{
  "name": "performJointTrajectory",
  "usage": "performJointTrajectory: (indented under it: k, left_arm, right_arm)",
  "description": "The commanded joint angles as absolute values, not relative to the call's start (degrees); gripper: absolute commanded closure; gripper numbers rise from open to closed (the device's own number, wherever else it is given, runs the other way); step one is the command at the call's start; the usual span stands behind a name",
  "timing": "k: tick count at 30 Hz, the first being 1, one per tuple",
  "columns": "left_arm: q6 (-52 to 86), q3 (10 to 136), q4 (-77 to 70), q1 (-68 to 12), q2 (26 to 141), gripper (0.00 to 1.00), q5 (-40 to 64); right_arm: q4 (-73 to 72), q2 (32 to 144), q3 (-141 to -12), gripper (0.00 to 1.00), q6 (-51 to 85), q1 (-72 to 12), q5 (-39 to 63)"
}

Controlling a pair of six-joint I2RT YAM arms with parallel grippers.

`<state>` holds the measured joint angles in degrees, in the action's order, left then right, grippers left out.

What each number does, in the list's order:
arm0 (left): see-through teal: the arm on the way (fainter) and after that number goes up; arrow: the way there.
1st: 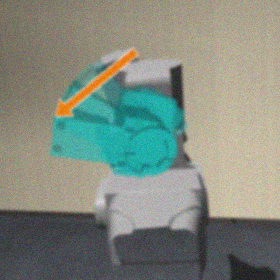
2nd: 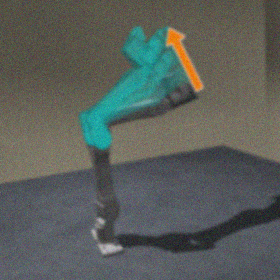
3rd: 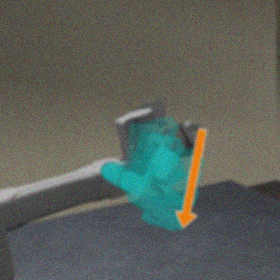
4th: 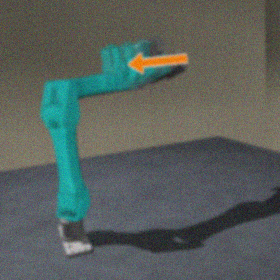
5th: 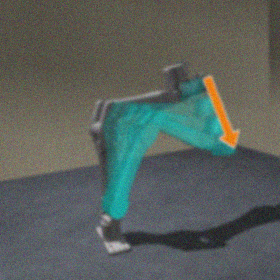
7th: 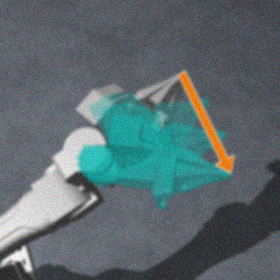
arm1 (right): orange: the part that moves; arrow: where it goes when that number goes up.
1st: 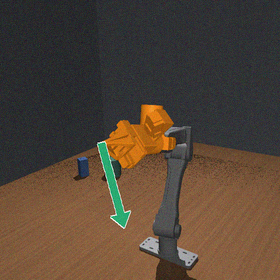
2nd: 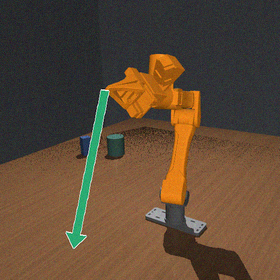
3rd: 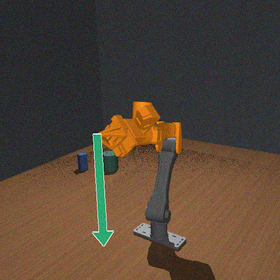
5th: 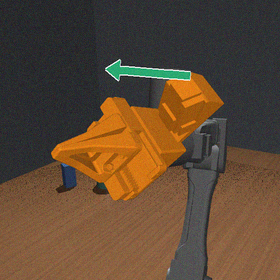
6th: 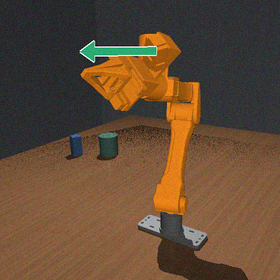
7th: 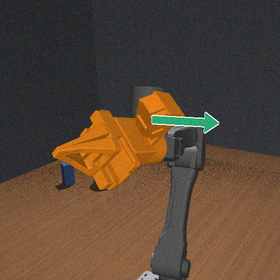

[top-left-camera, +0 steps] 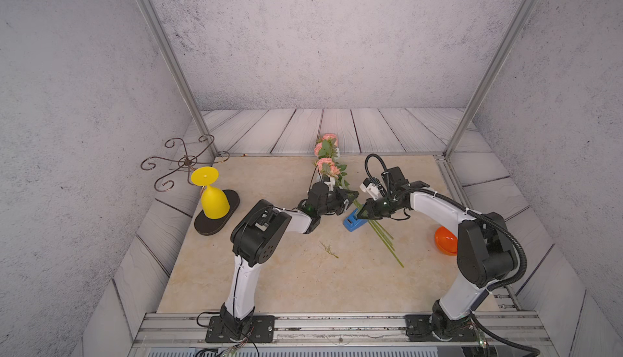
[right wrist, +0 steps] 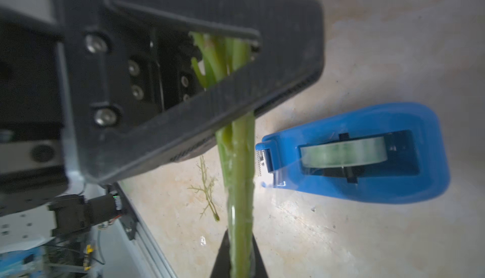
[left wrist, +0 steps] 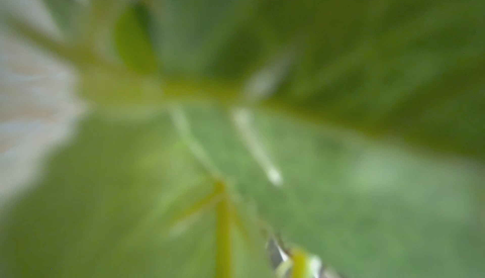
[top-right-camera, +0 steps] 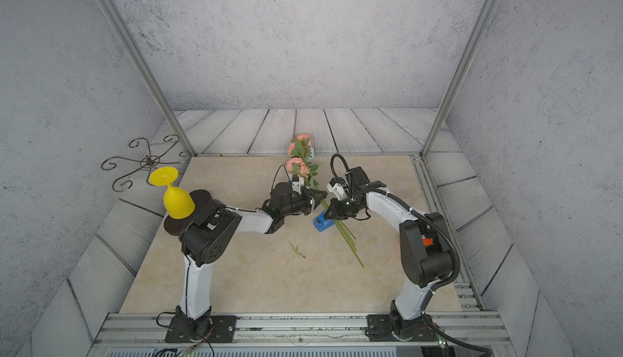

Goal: Wrap bouquets with tape
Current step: Wrap the tape around the bouquet.

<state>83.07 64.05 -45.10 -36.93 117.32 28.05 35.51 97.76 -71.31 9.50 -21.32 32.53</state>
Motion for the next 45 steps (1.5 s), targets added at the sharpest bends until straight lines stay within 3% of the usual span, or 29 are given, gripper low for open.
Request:
performJointTrajectory:
  k: [1, 6, 10, 13, 15, 17, 21, 26, 32, 38, 45]
  left_arm:
    - [73.61, 66.6, -28.69, -37.26, 113.55, 0.75, 30.59]
    - [72.13, 72.79, -12.65, -38.61, 114.35, 0.72, 31.75]
    - [73.84, 74.63, -9.97, -39.33, 115.75, 0.71, 32.25]
    - [76.22, 74.94, -13.48, -39.55, 116.8, 0.78, 33.58]
    - [76.21, 75.75, -13.39, -39.55, 116.85, 1.0, 34.0]
    - [75.33, 77.0, -12.27, -39.46, 116.72, 1.0, 34.32]
    - [77.08, 74.8, -17.94, -39.13, 116.33, 1.0, 34.57]
    - [77.67, 70.9, -29.75, -37.89, 116.19, 1.0, 34.28]
    - [80.76, 68.48, -50.22, -37.44, 118.92, 1.0, 33.56]
    - [81.12, 65.9, -62.59, -37.44, 119.86, 1.0, 31.47]
    - [82.21, 64.17, -70.9, -37.27, 120.93, 1.0, 28.44]
  right_arm:
    - [41.13, 94.22, -73.47, 1.0, 4.17, -23.18, 17.43]
    - [41.7, 94.7, -75.02, 1.0, 2.46, -27.69, 8.99]
    - [41.89, 95.93, -75.84, 1.0, 1.12, -30.06, 5.81]
    - [39.21, 94.96, -74.14, 1.0, 1.53, -30.91, 4.58]
    - [38.9, 94.65, -73.73, 1.0, 1.26, -31.1, 5.05]
    - [38.34, 94.24, -73.09, 1.0, 0.97, -31.08, 6.67]
    - [37.72, 93.26, -71.69, 0.85, 3.72, -29.58, 11.84]
    - [31.75, 89.74, -65.89, 0.48, 13.34, -24.07, 24.53]
    - [19.54, 92.05, -60.1, 0.36, 25.94, -16.77, 44.78]
    - [1.64, 95.44, -56.09, 0.41, 39.98, -14.18, 55.64]
    - [10.46, 98.7, -58.78, 0.79, 33.64, -14.07, 55.16]
